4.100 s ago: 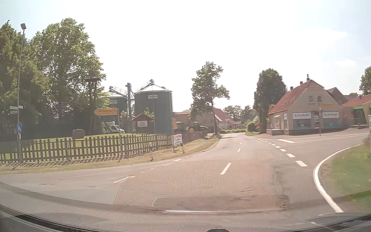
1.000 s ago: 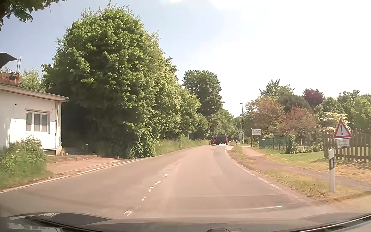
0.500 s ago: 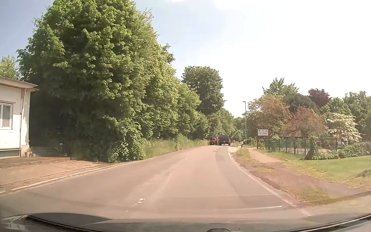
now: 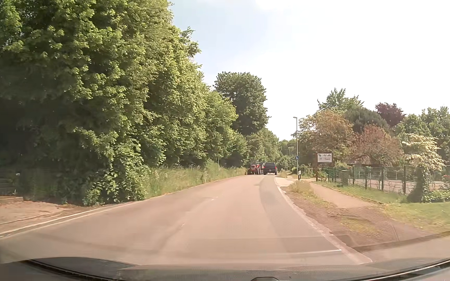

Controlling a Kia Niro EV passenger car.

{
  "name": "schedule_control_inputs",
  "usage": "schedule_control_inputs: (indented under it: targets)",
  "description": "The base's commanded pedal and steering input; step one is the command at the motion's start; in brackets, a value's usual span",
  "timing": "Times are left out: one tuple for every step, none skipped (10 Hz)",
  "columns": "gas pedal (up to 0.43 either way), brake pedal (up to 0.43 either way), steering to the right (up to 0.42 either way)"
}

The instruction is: Follow the waypoints while adhering to traffic rules and regulations

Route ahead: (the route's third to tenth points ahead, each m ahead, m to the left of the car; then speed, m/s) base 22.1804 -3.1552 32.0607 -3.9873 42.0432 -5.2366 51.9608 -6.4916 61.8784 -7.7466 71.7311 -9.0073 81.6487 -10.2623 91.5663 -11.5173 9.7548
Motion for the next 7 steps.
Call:
schedule_control_inputs:
  targets:
    - [0.390, 0.000, 0.015]
    - [0.390, 0.000, 0.015]
    - [0.390, 0.000, 0.015]
    - [0.390, 0.000, 0.017]
    - [0.390, 0.000, 0.018]
    - [0.390, 0.000, 0.018]
    - [0.390, 0.000, 0.018]
